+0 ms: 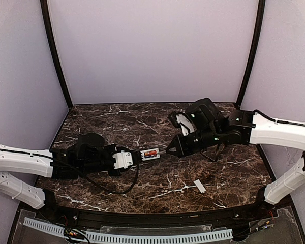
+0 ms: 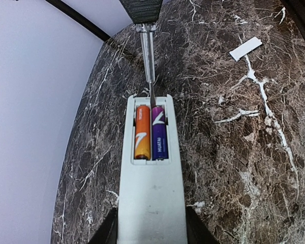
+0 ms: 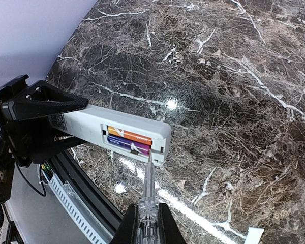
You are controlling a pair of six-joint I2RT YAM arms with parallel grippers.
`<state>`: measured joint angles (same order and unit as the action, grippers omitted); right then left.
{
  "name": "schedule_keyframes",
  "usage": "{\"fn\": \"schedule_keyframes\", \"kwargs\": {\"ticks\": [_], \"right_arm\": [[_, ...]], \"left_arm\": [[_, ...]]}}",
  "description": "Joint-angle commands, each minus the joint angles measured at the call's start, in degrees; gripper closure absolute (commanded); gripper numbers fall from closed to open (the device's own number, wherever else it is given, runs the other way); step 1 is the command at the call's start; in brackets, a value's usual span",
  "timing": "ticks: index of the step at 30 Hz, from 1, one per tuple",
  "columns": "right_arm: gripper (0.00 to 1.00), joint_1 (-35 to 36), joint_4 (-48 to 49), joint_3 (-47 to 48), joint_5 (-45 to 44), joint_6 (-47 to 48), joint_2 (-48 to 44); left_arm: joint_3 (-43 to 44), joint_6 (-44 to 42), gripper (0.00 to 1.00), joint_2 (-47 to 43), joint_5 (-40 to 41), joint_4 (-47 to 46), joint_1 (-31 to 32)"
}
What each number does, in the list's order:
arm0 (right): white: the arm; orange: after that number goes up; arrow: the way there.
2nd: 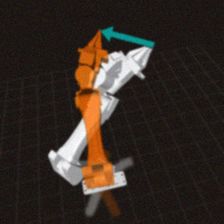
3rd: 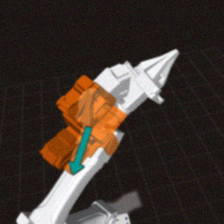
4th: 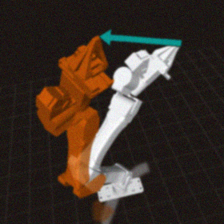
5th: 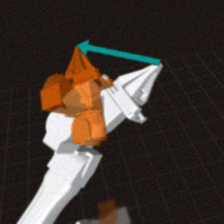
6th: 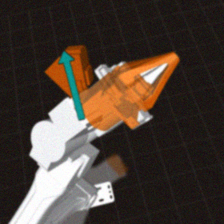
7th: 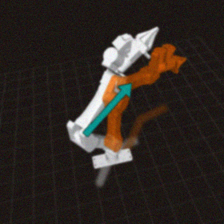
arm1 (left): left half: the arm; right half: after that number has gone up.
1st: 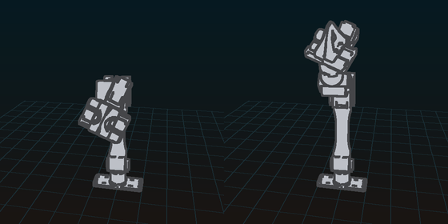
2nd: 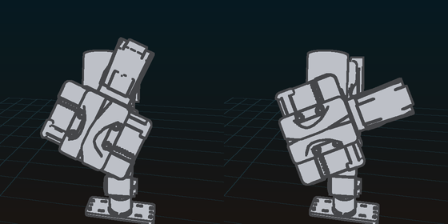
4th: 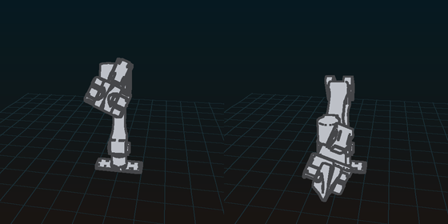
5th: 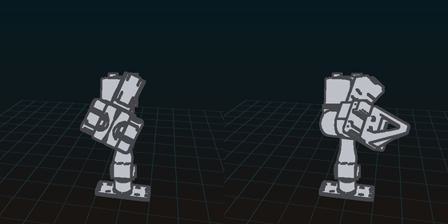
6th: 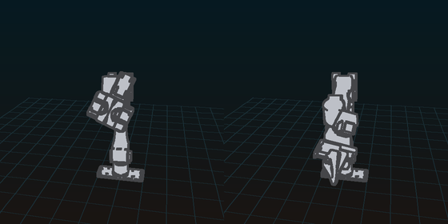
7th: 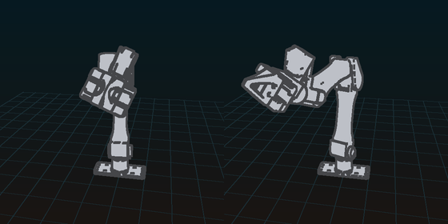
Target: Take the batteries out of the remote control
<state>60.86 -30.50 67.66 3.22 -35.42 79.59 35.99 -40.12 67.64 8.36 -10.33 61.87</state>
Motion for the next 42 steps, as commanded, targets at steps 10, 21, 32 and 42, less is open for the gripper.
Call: {"fn": "schedule_keyframes", "kwargs": {"ticks": [10, 21, 32, 42], "right_arm": [[1.00, 0.26, 7.48, -3.23, 10.60, 1.50, -2.14], [1.00, -3.31, 15.78, -9.56, 20.71, -0.79, -5.84], [1.00, -5.13, 22.77, -14.05, 27.69, -2.58, -7.00], [1.00, -6.56, 30.04, -17.27, 33.78, -4.70, -7.97]], "left_arm": [[0.40, -1.27, 0.99, -2.11, -3.77, -6.88, 0.02], [-1.64, -1.94, 1.00, -3.81, -5.96, -9.75, 0.03], [-2.35, -2.09, 1.00, -4.54, -7.55, -10.57, 0.06], [-3.33, -1.90, 1.00, -5.58, -9.88, -12.10, 0.05]]}}
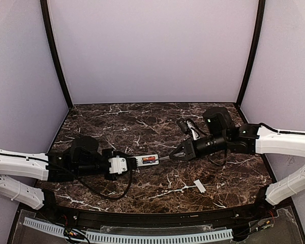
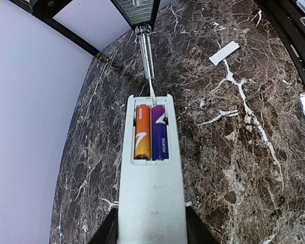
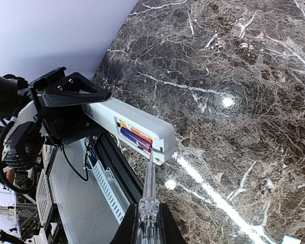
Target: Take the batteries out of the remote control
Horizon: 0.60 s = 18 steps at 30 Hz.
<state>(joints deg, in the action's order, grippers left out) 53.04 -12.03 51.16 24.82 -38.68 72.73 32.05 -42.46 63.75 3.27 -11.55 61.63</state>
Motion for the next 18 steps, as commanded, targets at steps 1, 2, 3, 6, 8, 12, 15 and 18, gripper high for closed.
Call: {"fn": "schedule_keyframes", "kwargs": {"ticks": [1, 2, 3, 6, 8, 12, 15, 18], "right_arm": [[1.00, 1.16, 11.77, -1.20, 12.81, -1.74, -1.29], [1.00, 0.95, 13.34, -1.56, 13.13, -1.99, -1.44], [1.00, 0.82, 14.03, -1.89, 13.49, -2.21, -1.49], [1.00, 0.52, 16.08, -3.05, 14.45, -2.99, -1.63], [1.00, 0.28, 17.43, -3.76, 15.11, -3.56, -1.54], [1.00, -0.33, 20.83, -5.18, 16.64, -4.67, -1.36], [1.00, -0.72, 22.57, -6.15, 18.01, -5.09, -1.12], [1.00, -1.12, 25.23, -7.31, 19.56, -5.87, -1.23]], "left_arm": [[0.57, 0.42, 1.00, -1.78, -5.05, -10.95, 0.26], [0.52, 0.48, 1.00, -1.89, -5.13, -10.99, 0.25], [0.48, 0.51, 1.00, -1.97, -5.27, -11.03, 0.32], [0.30, 0.72, 1.00, -2.25, -5.64, -11.27, 0.30], [0.22, 0.81, 1.00, -2.38, -5.95, -11.44, 0.31], [-0.03, 0.97, 1.00, -2.73, -6.47, -11.71, 0.32], [-0.06, 0.97, 1.00, -2.83, -6.52, -11.69, 0.28], [-0.14, 0.89, 0.99, -2.91, -6.62, -11.75, 0.25]]}}
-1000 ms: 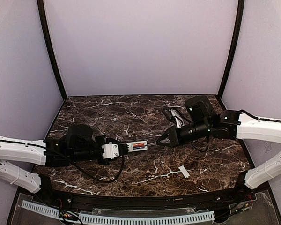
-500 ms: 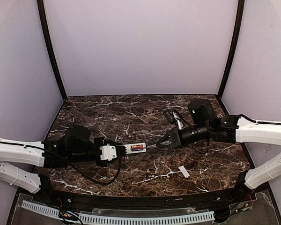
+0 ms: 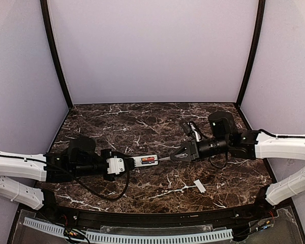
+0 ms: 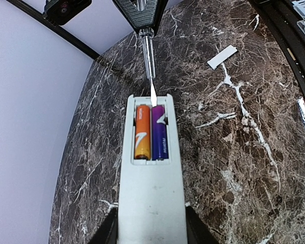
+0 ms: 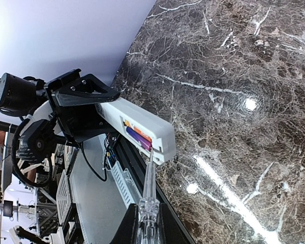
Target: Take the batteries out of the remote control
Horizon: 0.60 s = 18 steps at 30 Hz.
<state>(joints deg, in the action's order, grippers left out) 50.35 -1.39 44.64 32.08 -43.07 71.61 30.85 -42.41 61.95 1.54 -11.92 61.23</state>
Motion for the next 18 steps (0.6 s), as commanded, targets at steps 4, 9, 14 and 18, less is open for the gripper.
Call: {"fn": "schedule_keyframes", "kwargs": {"ticks": [4, 9, 14, 18], "right_arm": [[1.00, 1.12, 18.66, -2.29, 14.28, -3.26, -0.10], [1.00, 0.98, 21.17, -3.09, 15.13, -4.45, 0.28], [1.00, 0.99, 24.13, -3.48, 15.91, -6.21, 0.50], [1.00, 0.98, 26.91, -3.39, 16.96, -8.03, 1.07]], "left_arm": [[0.97, 0.83, 1.00, -1.21, -5.11, -11.41, 0.68], [0.97, 0.78, 1.00, -1.05, -5.37, -11.30, 0.65], [1.16, 0.76, 1.00, -0.83, -5.63, -11.03, 0.71], [1.54, 0.54, 1.00, -0.19, -5.35, -10.13, 0.73]]}}
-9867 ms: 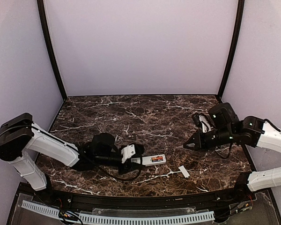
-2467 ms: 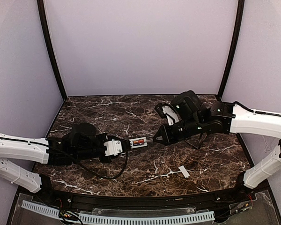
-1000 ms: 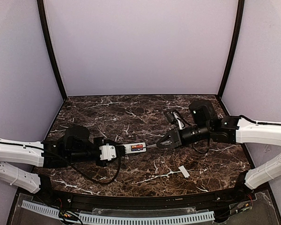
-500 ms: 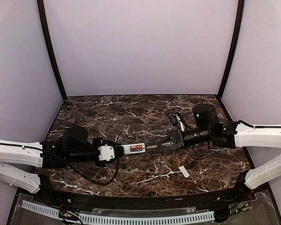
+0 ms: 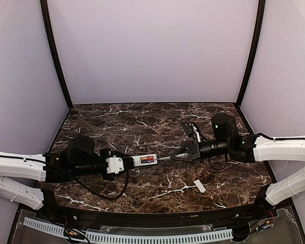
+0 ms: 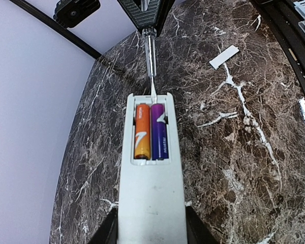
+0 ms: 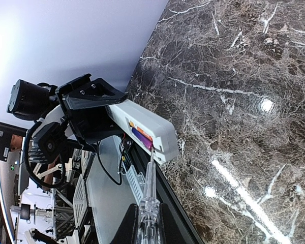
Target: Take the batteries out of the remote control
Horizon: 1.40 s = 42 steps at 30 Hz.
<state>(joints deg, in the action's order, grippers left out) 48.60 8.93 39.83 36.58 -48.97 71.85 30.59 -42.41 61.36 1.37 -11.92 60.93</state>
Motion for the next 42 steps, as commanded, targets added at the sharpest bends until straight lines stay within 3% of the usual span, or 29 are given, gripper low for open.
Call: {"fn": "schedule_keyframes", "kwargs": {"ticks": [1, 13, 23, 34, 42], "right_arm": [[1.00, 2.73, 16.38, 1.74, 12.46, -2.21, 0.95], [1.00, 2.76, 17.03, 2.99, 12.75, -3.06, 2.31], [1.00, 2.73, 9.85, 4.80, 8.54, -1.26, 4.01], [1.00, 2.81, 17.10, 2.75, 8.10, -4.20, 10.32], [1.00, 2.77, 17.20, 4.68, 8.59, -3.36, 14.13]], "left_arm": [[2.01, 0.46, 1.00, 0.50, -5.04, -9.70, 1.01], [4.04, 0.03, 1.00, 3.04, -3.55, -5.41, 1.03], [6.23, 0.50, 1.00, 7.01, -0.13, -2.60, 1.00], [6.74, 0.58, 1.00, 10.99, 1.38, -2.20, 1.12], [7.39, -0.41, 1.00, 15.22, 3.01, -1.47, 1.28]]}}
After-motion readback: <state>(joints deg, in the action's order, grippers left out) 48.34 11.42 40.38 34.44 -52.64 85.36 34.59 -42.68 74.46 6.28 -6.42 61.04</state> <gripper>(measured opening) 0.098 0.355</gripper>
